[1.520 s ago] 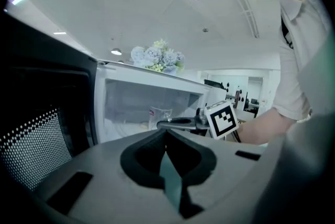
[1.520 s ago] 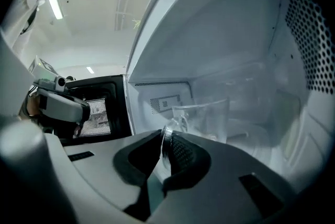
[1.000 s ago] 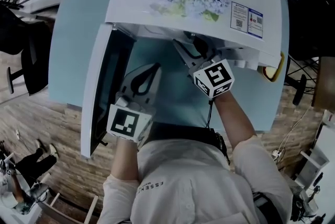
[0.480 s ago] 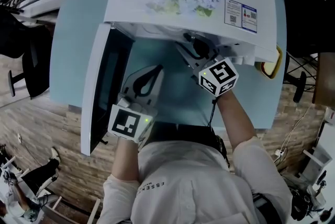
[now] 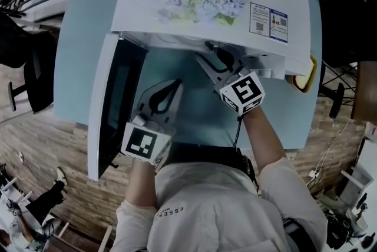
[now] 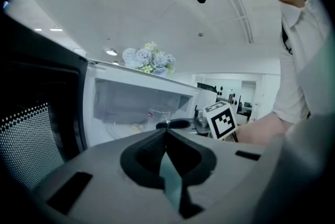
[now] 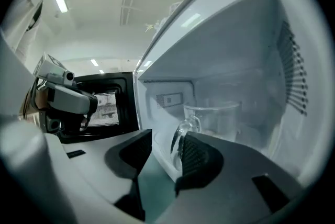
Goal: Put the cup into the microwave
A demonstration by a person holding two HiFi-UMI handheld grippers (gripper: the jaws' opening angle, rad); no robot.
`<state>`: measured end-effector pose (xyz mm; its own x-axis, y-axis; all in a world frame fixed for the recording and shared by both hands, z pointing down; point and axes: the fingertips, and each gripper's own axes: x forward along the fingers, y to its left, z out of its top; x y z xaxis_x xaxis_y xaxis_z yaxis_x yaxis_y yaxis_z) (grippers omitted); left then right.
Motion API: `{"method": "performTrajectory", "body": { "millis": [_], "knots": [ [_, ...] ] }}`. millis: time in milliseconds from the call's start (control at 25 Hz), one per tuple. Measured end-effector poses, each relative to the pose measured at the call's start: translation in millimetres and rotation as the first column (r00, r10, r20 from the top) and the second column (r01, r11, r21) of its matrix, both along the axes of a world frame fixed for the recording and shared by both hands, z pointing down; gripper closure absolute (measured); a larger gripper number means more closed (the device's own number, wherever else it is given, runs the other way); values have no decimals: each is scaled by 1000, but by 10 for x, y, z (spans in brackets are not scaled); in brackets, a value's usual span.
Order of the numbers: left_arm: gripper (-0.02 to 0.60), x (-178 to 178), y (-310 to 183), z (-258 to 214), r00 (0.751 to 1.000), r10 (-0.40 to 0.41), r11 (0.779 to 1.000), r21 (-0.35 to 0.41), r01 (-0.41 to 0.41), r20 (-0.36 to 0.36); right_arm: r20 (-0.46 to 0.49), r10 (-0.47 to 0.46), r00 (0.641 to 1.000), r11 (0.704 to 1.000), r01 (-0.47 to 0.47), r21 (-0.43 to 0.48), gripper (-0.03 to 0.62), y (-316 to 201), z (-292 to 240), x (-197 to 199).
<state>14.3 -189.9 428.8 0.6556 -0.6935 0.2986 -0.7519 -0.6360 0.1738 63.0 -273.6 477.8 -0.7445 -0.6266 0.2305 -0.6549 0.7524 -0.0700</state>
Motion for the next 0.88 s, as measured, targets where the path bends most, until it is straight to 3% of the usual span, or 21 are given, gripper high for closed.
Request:
{"method": "performTrajectory", "body": {
  "millis": [280, 880],
  "knots": [
    [580, 17, -56, 30, 1000, -6, 1000, -14, 6, -15, 13, -62, 998, 998, 62, -20, 431, -53, 16, -361],
    [580, 59, -174, 59, 999, 31, 999, -32, -32, -22, -3, 62, 998, 997, -62, -46, 431, -23, 22, 95]
  ]
}}
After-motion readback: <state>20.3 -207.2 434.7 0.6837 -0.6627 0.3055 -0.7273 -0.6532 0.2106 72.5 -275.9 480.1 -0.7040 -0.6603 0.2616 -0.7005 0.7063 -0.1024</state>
